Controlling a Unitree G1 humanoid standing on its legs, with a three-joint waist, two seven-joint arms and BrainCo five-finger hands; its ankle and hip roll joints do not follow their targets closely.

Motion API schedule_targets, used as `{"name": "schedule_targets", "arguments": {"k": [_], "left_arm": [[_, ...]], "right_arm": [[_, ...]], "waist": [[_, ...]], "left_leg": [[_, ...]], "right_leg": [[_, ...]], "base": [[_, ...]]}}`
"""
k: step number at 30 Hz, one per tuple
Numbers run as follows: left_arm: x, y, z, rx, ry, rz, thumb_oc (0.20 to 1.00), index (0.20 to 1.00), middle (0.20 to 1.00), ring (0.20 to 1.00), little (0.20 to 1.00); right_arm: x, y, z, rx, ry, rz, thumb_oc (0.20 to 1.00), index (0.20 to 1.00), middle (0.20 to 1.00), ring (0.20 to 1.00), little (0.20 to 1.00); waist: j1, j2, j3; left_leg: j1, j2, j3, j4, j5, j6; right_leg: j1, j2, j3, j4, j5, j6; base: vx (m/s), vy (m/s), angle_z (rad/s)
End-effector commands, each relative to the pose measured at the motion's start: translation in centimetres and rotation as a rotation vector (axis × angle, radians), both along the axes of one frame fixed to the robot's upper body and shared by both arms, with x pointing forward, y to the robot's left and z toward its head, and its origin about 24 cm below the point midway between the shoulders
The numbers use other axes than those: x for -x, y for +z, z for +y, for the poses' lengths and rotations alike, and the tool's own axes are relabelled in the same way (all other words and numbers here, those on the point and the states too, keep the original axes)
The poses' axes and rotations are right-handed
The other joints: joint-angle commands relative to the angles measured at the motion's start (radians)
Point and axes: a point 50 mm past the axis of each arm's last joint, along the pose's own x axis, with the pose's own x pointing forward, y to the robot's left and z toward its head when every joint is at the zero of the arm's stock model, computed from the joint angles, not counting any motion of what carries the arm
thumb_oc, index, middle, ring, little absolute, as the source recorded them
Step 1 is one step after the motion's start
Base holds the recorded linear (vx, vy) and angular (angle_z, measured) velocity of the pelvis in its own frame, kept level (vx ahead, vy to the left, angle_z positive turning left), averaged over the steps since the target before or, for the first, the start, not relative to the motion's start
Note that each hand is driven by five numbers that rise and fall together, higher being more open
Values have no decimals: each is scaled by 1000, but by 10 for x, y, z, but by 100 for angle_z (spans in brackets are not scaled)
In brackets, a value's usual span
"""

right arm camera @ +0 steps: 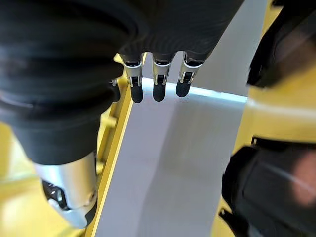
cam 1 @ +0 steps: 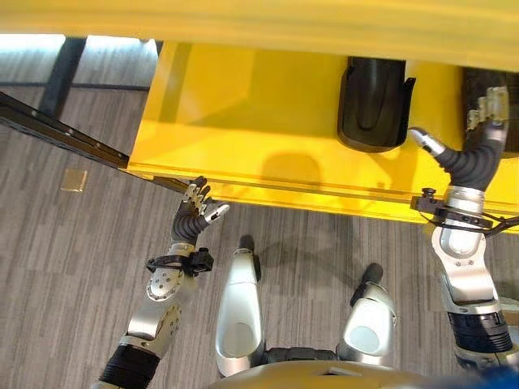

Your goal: Move parts from the plastic box to the shelf.

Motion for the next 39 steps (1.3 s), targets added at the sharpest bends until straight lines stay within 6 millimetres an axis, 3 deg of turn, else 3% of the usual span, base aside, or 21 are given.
{"name": "schedule_targets", "arguments": {"k": [1,8,18,22,23,30,39], "left_arm": [[-10,40,-19,-62,-108,-235,1000,1000,1000,1000,1000],[-15,46,-33,-268,-152,-297,1000,1000,1000,1000,1000],[-22,50,-48,-636,-169,-405,1000,1000,1000,1000,1000],[-25,49,-57,-762,-189,-449,1000,1000,1000,1000,1000],[-25,49,-60,-860,-189,-491,1000,1000,1000,1000,1000],[-26,43,-66,-1045,-212,-542,1000,1000,1000,1000,1000],[-17,31,-64,-1090,-263,-517,1000,1000,1000,1000,1000]], "right_arm": [[2,1,1,86,41,-1,1000,1000,1000,1000,1000],[3,-26,12,117,144,146,1000,1000,1000,1000,1000],[11,-26,16,238,140,128,1000,1000,1000,1000,1000],[12,-24,16,244,128,108,1000,1000,1000,1000,1000],[14,-22,16,255,115,89,1000,1000,1000,1000,1000],[20,-26,9,242,70,92,1000,1000,1000,1000,1000],[23,-25,3,230,40,90,1000,1000,1000,1000,1000]], "waist": [[-1,-4,-56],[-17,10,-95],[-54,14,-168],[-73,17,-191],[-79,15,-199],[-105,0,-209],[-114,1,-205]], "left_leg": [[83,-38,49,-58,11,34],[157,-8,63,-152,59,15],[274,45,114,-399,173,4],[315,61,153,-469,204,-1],[330,69,173,-489,212,0],[352,86,208,-495,208,-6],[357,99,219,-498,213,-12]], "right_leg": [[-13,11,-11,226,-148,-30],[31,42,-14,184,-154,-40],[56,119,-18,55,-124,-43],[53,142,1,1,-98,-37],[44,150,17,-15,-84,-34],[31,160,46,-22,-74,-28],[25,169,57,-17,-80,-31]], "base": [[-6,-37,1],[16,-56,-10],[34,-40,-13],[38,4,-24],[58,10,-33],[30,-2,-24],[7,-3,-2]]}}
